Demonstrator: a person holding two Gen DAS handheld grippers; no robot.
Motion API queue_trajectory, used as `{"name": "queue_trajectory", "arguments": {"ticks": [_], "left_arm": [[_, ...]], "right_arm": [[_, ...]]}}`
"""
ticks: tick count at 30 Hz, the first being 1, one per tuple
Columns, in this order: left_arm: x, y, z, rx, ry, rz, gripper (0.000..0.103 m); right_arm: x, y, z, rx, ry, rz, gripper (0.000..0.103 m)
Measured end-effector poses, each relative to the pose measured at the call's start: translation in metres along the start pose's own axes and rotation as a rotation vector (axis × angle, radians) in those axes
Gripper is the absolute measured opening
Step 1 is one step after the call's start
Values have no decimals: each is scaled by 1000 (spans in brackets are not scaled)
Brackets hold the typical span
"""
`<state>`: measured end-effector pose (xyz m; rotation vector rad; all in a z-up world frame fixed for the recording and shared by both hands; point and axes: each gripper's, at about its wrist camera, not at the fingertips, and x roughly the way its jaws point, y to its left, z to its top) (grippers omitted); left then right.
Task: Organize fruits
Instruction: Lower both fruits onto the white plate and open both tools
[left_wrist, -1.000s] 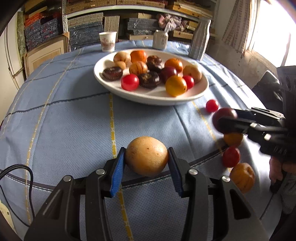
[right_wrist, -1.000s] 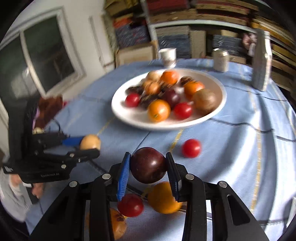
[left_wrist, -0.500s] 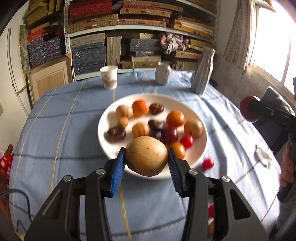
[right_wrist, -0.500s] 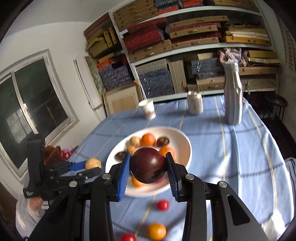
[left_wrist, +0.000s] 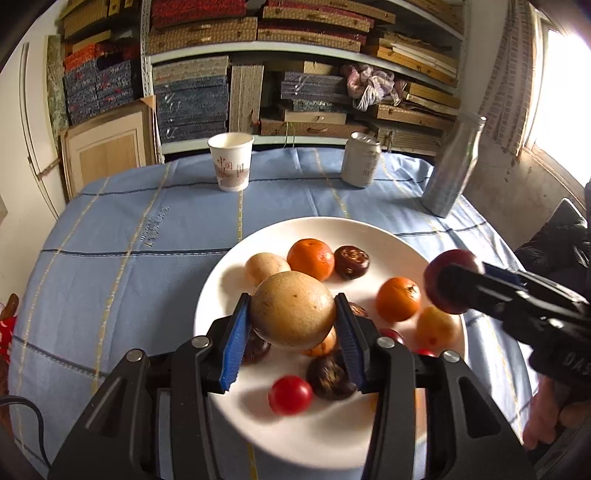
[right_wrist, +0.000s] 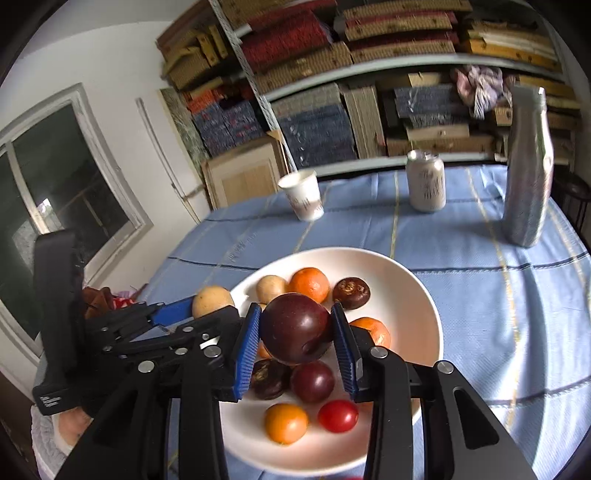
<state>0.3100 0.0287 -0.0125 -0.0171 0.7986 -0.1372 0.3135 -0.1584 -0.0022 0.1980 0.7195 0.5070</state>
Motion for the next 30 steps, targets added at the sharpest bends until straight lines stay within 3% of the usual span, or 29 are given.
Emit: {"name": "queue_trajectory", "arguments": {"ticks": [13,14,15,23,26,30], "left_arm": [[43,-2,-2,28,40,-31,45],[44,-3,-2,31,36,-24,46],[43,-4,-2,31,36,-22,46],[11,4,1,7,-24,-35,48],[-10,5,2,6,-71,-14,64],[-33,-1,-1,28,-97,7,64]], "right_arm": [[50,-12,2,-14,66,-27,41],[51,-13,2,-9,71,-25,44],[49,-15,1,4,67,-18,55],[-5,3,16,-23,-82,25,58],[-34,17,21,-50,-145,49,61],[-69,34,21,-79,-191,76,63]]}}
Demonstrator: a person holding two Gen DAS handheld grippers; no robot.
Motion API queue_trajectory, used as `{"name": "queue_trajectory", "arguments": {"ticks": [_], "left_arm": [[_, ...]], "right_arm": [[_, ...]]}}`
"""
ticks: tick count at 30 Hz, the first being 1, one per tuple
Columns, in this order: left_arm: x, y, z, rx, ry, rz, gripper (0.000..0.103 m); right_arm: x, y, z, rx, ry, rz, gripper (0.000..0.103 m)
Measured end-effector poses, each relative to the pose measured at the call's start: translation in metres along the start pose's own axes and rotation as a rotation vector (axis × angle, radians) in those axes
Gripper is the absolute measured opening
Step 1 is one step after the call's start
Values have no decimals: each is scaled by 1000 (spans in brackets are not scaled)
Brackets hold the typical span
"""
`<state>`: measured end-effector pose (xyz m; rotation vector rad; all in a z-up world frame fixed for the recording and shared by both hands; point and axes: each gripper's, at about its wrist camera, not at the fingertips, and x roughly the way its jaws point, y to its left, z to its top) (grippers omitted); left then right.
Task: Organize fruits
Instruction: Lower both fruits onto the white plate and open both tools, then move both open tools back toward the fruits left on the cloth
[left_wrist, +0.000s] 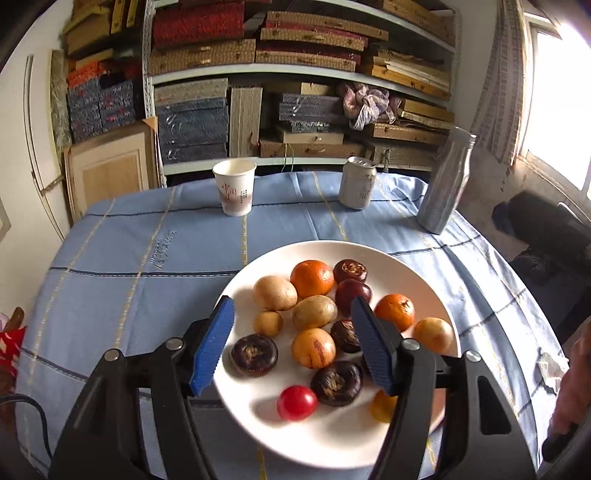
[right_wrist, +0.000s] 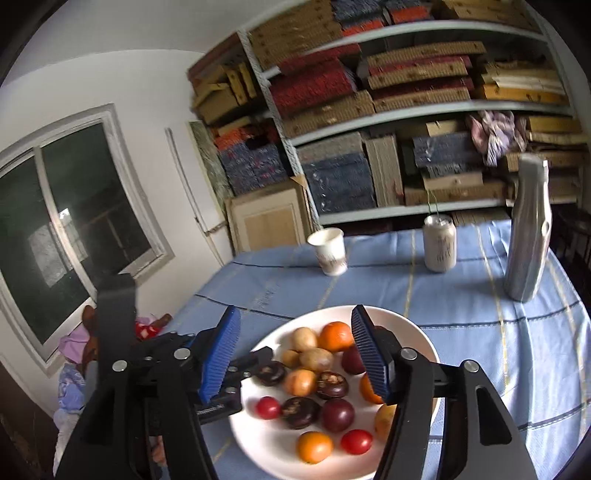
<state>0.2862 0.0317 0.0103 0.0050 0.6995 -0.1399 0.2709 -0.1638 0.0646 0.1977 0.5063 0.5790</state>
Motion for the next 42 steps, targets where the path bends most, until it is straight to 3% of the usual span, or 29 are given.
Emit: {"name": "queue_trajectory", "arguments": {"ticks": [7,13,25,29,32,42], "left_arm": [[-42,-20,-30,45,-23,18,64],[-59,-32,-71,63,0,25,64],[-86,-63,-142,116,23,-2,72],[-97,-72,-159,135,31,-34,74],[-106,-75,-164,132,17,-67,82],[-112,-103,-175,236,66,-177,82]], "right_arm": [[-47,23,-10,-44,-42,-9,67],[-72,28,-45,-57,-28,-21,69],[-110,-34,-123,127,9,-107,69],[-117,-47,-141,151,25,-146,77],[-120,-55,-146,174,20,-161,80],[-117,-58,-148,174,39,-168,86]]}}
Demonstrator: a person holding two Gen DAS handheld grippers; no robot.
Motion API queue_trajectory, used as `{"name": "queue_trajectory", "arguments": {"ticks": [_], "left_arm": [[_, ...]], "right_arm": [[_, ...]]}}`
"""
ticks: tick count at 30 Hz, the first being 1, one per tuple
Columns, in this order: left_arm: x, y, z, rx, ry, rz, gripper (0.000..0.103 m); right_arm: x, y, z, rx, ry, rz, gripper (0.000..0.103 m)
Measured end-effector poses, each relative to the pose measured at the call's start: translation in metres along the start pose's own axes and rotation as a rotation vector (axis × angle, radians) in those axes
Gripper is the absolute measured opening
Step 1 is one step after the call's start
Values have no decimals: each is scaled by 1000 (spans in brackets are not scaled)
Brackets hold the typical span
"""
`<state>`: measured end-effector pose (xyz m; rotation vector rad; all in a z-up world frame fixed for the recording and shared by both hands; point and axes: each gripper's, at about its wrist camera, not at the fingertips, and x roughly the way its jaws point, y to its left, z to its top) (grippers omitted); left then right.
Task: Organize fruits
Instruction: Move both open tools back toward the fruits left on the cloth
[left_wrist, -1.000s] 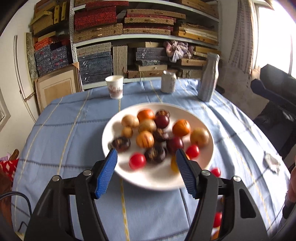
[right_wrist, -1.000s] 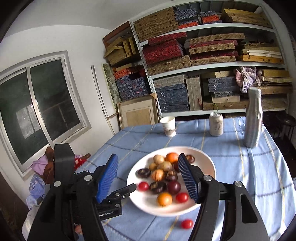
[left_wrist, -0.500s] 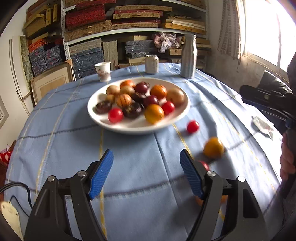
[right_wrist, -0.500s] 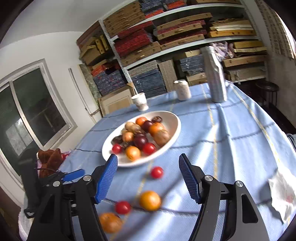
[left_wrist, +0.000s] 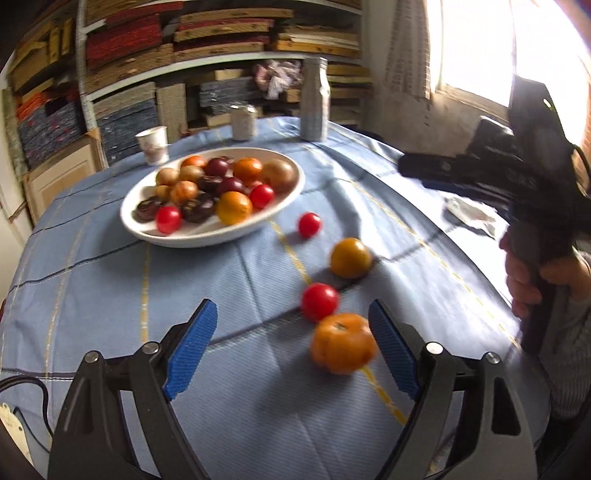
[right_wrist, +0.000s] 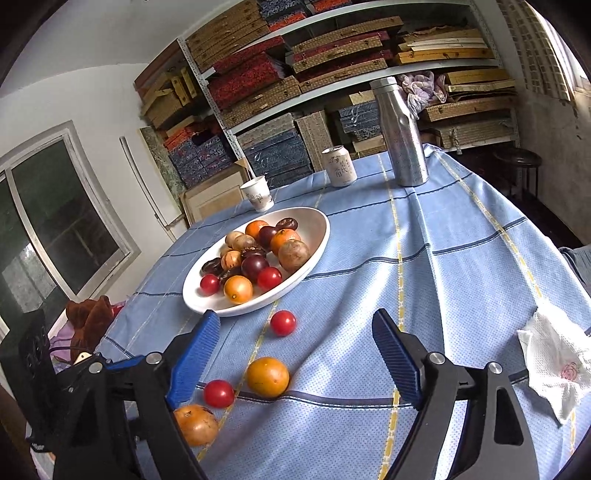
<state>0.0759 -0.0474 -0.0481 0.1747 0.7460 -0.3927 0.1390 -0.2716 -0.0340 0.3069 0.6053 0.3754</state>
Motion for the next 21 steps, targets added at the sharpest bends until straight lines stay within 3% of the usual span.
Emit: {"name": "queue_trajectory", "arguments": {"ticks": [9,13,21], "left_arm": [[9,-22,0,76,53,-76,81],[17,-18,0,45,90,-108,65],[24,-20,-2,52,129,-143,61]], "right_arm": [[2,-2,-1,8,14,-3,89],[4,-2,-1,10,24,0,89],[5,-2,-2,14,34,6,90]]}}
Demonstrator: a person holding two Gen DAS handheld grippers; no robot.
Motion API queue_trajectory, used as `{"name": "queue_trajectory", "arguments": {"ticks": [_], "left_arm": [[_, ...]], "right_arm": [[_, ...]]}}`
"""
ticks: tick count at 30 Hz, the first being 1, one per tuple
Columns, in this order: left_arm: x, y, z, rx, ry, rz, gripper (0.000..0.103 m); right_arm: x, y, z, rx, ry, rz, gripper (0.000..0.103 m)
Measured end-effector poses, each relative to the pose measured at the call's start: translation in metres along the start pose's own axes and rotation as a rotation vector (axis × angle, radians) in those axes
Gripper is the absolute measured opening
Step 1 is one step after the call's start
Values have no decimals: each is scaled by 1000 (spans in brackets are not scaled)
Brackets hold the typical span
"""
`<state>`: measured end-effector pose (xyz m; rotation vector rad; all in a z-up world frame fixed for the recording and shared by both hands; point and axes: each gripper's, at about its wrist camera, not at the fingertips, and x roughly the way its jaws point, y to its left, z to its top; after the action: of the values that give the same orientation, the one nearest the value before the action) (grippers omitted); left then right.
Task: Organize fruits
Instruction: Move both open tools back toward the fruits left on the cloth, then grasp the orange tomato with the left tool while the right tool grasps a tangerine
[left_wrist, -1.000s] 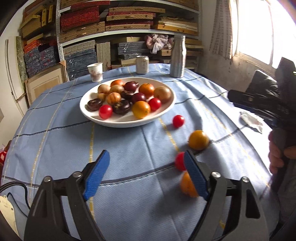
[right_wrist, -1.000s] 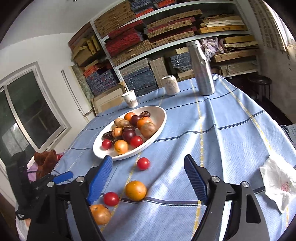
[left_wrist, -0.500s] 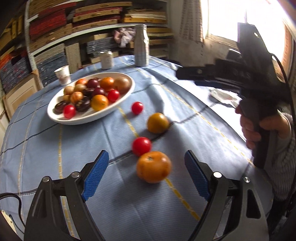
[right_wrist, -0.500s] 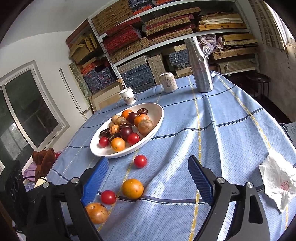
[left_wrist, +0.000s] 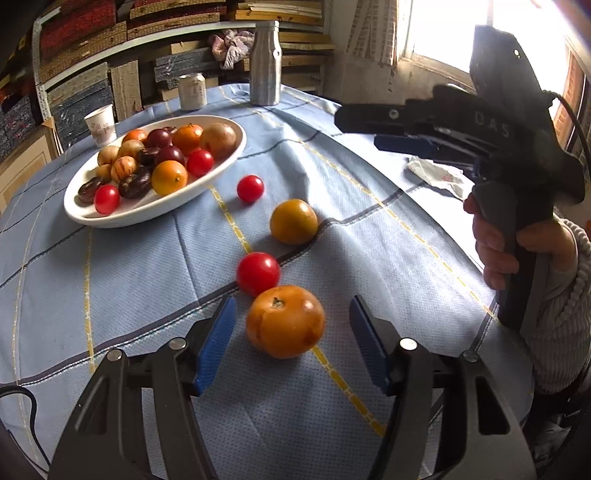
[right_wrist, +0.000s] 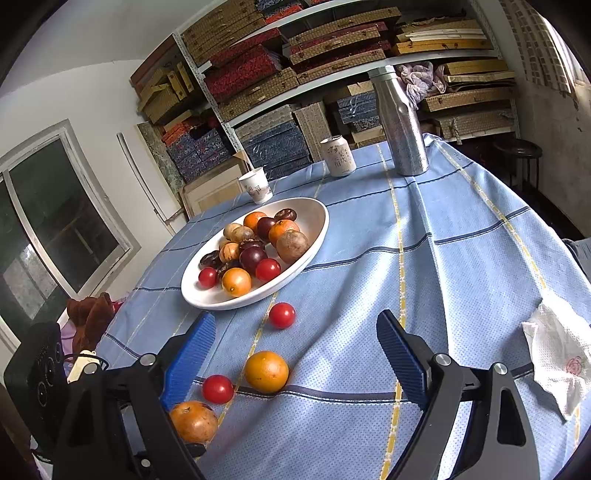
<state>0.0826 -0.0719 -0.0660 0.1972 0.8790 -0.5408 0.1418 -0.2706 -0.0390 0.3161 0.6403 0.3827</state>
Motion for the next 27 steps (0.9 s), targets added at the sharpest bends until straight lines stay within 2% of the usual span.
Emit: {"name": "queue_trajectory", "arguments": {"ticks": [9,10,19,21,27], "left_arm": [[5,6,-1,-39,24,-30,48],[4,7,-1,-44,24,-30,44],[1,16,-1,-89,3,-39,43],[-2,21,-2,-102,-6,-19,43],[-17,54,1,-139,-54,139,43]], "right_arm": [[2,-1,-1,3,15,1,90],[3,-1,-1,3,17,0,90],[5,-2,-2,0,24,1,90],[6,0,-2,-10,26,2,90],[12,13,-7,-87,49,1,87]]}}
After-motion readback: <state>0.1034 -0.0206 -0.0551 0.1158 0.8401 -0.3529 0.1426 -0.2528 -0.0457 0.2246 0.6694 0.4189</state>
